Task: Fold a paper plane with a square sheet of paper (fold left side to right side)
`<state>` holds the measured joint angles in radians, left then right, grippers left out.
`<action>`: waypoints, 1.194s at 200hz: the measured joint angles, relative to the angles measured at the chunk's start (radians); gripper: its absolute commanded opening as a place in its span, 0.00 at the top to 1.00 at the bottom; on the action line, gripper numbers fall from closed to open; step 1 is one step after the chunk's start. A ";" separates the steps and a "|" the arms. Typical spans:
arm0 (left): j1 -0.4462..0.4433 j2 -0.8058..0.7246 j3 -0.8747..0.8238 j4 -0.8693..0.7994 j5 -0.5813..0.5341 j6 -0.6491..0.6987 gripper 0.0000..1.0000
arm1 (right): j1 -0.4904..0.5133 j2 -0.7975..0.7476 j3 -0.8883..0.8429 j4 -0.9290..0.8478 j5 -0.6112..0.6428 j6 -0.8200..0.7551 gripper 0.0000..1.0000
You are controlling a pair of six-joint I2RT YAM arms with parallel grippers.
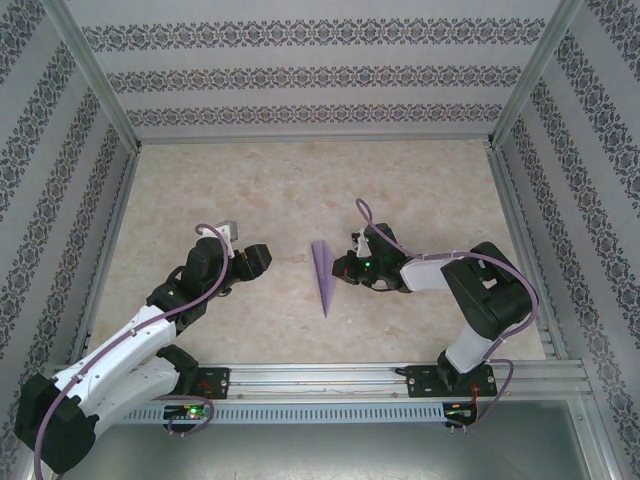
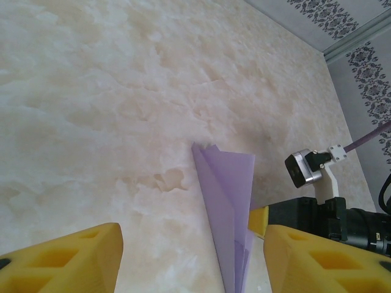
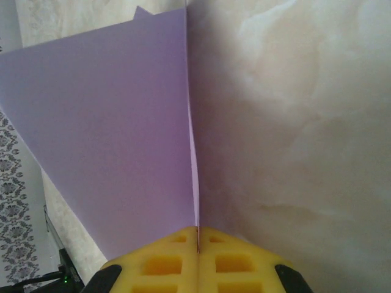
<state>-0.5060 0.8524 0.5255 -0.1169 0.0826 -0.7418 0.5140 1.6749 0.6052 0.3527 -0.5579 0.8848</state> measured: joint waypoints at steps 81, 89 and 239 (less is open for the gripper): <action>0.004 0.008 0.000 -0.003 0.000 0.001 0.36 | -0.001 -0.069 -0.006 -0.031 0.036 -0.044 0.69; 0.004 0.008 0.000 -0.003 0.000 0.002 0.36 | -0.001 -0.083 -0.006 -0.051 0.046 -0.053 0.65; 0.051 -0.174 -0.050 -0.084 -0.024 0.043 0.29 | 0.187 -0.167 0.288 -0.713 0.294 -0.260 0.56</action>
<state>-0.4553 0.6788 0.4751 -0.2005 0.0586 -0.6991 0.7006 1.5082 0.8932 -0.3599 -0.2642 0.6247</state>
